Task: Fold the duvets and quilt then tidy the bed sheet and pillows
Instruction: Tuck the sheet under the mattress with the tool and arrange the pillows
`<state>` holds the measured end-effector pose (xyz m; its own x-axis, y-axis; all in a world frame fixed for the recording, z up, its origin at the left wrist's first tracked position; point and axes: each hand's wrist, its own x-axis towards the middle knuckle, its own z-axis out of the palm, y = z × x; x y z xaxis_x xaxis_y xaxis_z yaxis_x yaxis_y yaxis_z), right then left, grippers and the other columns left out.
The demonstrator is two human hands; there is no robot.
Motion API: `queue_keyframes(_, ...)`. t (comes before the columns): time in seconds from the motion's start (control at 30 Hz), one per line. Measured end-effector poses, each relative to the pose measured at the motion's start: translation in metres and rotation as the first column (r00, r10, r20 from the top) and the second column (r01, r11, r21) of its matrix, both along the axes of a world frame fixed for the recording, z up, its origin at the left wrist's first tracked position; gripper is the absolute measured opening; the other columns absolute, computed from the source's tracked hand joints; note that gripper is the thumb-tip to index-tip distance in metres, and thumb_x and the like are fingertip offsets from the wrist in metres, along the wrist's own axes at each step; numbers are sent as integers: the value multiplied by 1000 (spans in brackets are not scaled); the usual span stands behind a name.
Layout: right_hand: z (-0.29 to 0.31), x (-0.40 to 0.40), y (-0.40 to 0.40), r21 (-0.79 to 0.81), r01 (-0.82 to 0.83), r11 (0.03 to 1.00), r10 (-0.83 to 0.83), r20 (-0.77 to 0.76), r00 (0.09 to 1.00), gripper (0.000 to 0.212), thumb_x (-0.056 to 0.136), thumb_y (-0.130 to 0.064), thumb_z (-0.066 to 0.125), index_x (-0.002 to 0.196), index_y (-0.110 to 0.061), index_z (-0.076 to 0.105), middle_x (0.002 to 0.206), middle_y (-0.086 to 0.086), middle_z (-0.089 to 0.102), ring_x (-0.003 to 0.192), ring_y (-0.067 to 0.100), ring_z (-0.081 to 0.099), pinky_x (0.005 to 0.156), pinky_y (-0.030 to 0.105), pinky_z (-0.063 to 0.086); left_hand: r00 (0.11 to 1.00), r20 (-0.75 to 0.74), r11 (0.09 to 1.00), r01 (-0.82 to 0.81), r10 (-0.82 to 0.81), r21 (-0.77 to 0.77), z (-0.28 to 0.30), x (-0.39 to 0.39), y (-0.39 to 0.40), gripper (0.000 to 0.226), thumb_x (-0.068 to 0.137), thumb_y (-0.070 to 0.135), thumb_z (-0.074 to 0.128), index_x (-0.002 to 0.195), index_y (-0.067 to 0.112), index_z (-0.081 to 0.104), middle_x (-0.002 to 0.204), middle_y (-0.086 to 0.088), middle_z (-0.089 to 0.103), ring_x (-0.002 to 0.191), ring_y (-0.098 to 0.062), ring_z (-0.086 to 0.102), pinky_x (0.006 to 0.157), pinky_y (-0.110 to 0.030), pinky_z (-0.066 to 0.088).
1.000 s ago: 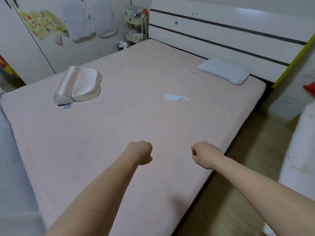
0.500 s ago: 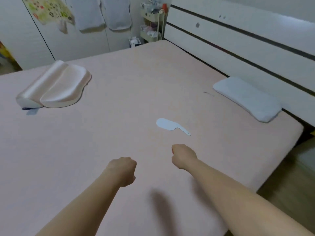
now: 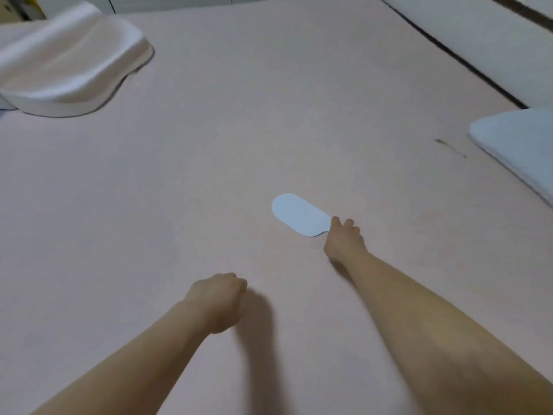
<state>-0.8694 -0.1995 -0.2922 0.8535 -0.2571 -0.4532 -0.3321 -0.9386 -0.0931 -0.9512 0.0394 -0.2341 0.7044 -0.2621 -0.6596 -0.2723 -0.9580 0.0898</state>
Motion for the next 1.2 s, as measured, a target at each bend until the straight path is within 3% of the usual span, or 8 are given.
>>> queue_keyframes(0.13,-3,-1,31,179,67,981,-55,-72,996,44,88,-7,48,129,-2,35,121,19,53,106,35,57,78,37,49,999,-19,998,-48,49,38,2,-8,25,35,97,33,43,128,19,51,129,1,51,119,-21,50,93,-34,43)
queue_keyframes(0.23,35,-27,91,477,119,871,-67,-125,990,39,88,-11,53,124,-2,39,104,17,58,65,27,59,45,23,45,994,-5,992,-109,110,63,37,-27,64,37,98,35,44,132,20,48,132,1,50,124,-20,48,95,-33,41)
queue_keyframes(0.33,98,-60,160,529,-112,841,145,-20,989,30,94,-16,49,119,-2,41,110,14,54,83,29,55,56,23,39,979,46,976,-202,199,77,89,-53,117,36,98,35,43,130,19,50,131,1,53,121,-20,50,93,-32,42)
queue_keyframes(0.4,144,-87,203,562,-210,800,239,22,971,17,97,-15,40,111,-5,43,108,11,52,78,22,50,54,25,34,961,85,959,-269,262,88,130,-79,157,34,98,35,43,127,19,52,129,1,55,118,-20,52,92,-32,44)
queue_keyframes(0.67,324,-251,447,569,-464,679,467,153,871,20,91,-7,27,102,-9,44,99,11,51,61,16,42,42,21,29,804,303,838,-545,512,30,295,-295,386,37,97,38,44,131,22,50,132,1,53,119,-21,52,95,-30,45)
queue_keyframes(0.77,372,-340,540,533,-543,649,527,200,826,21,87,-3,29,99,-7,46,96,16,57,57,20,45,32,10,24,754,319,797,-604,575,-11,335,-400,467,40,97,37,45,134,22,48,136,-1,51,122,-23,51,99,-34,44)
queue_keyframes(1.0,428,-502,716,486,-616,619,591,228,774,11,87,-2,37,95,-6,43,80,8,48,55,15,38,38,24,24,718,412,762,-643,561,82,411,-575,628,30,98,34,43,122,20,55,125,-2,58,113,-24,55,83,-31,45)
queue_keyframes(1.2,423,-515,794,473,-534,701,554,111,825,18,86,7,30,98,2,43,85,20,54,51,23,55,35,21,40,694,453,766,-642,559,39,413,-605,721,31,96,32,46,120,19,58,119,-2,61,107,-23,58,78,-32,50)
